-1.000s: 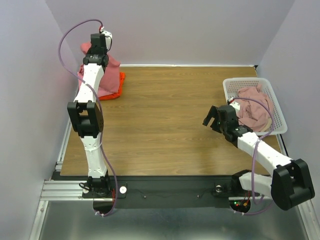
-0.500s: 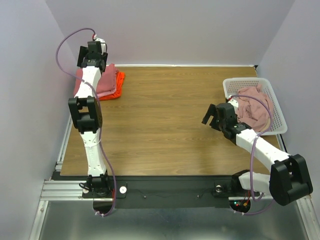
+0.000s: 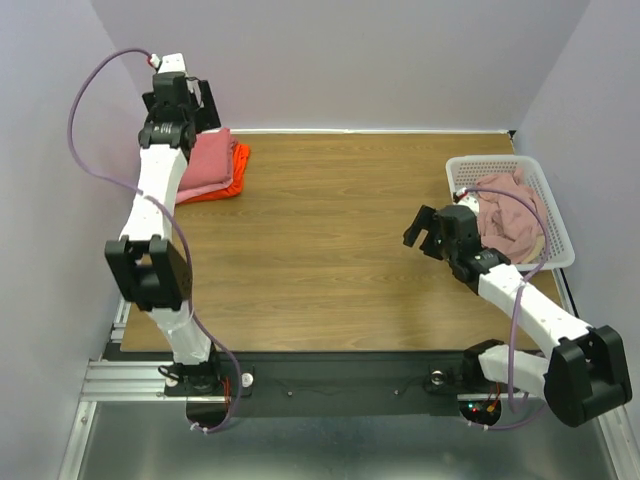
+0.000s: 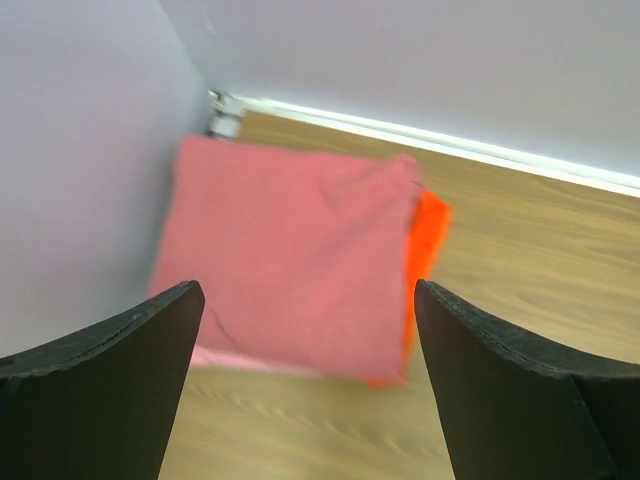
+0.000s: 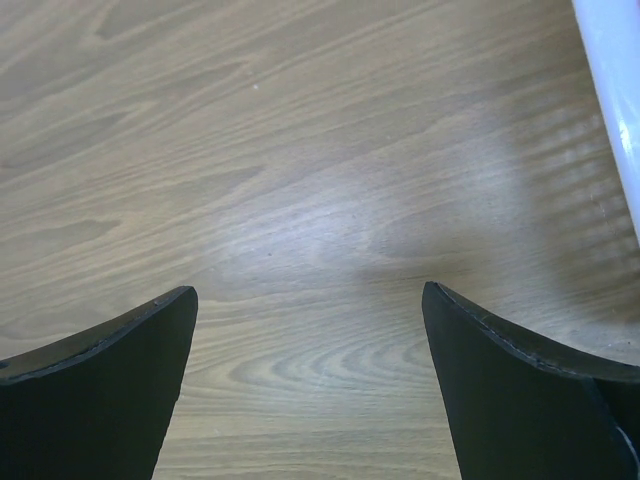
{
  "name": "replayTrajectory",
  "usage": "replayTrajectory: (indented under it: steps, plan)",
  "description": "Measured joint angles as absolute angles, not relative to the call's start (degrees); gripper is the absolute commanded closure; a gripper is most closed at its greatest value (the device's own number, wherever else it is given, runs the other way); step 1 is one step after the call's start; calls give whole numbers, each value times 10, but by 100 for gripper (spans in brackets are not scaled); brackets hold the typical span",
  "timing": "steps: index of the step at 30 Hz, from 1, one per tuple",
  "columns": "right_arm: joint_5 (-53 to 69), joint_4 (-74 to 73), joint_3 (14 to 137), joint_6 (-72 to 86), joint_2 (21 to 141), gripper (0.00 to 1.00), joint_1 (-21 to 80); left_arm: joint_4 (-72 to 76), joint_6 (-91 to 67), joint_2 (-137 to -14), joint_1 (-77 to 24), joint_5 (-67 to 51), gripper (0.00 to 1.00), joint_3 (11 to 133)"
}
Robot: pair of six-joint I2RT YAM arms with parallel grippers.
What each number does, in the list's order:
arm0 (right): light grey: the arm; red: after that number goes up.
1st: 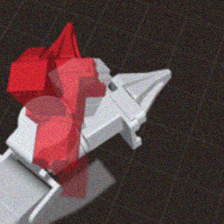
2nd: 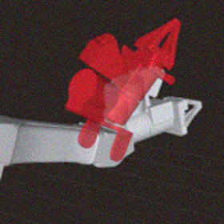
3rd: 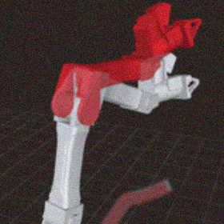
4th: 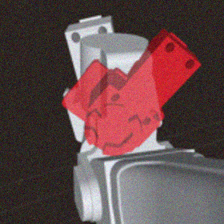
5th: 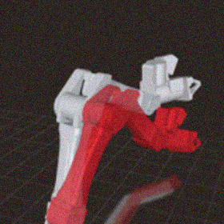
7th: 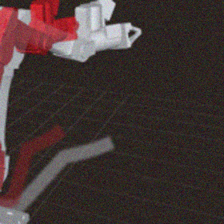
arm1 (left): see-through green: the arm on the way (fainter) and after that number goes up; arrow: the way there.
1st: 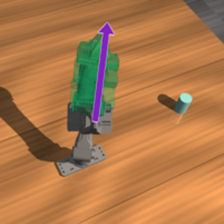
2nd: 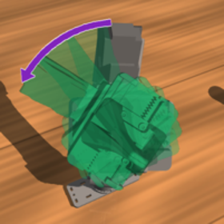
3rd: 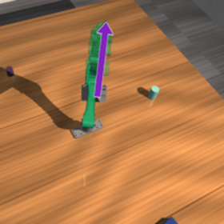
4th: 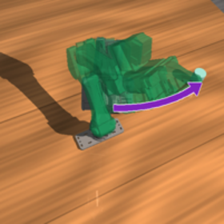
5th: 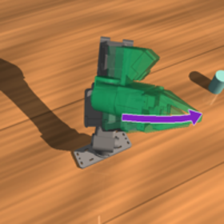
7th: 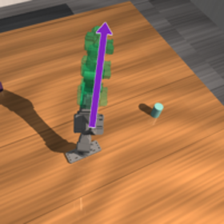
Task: Fold and stack the t-shirts
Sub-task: Neatly place the folded tshirt to the corner
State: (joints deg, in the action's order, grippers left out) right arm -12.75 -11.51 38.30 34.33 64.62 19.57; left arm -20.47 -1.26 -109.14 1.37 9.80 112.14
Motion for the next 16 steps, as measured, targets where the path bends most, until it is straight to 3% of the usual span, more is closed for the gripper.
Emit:
replayTrajectory:
  steps: [4, 8, 11, 16]
  plan:
    - [-120, -115, 379, 345, 620, 0, 196, -157, -105, -935, -57, 121, 1, 944]
    - [-120, -119, 360, 351, 583, 0, 196, -90, -197, -811, -244, 133, 1, 697]
    - [-121, -121, 349, 354, 562, 0, 196, -76, -263, -778, -315, 121, 2, 560]
    - [-122, -123, 323, 355, 524, 0, 196, -105, -343, -733, -352, 148, 2, 462]
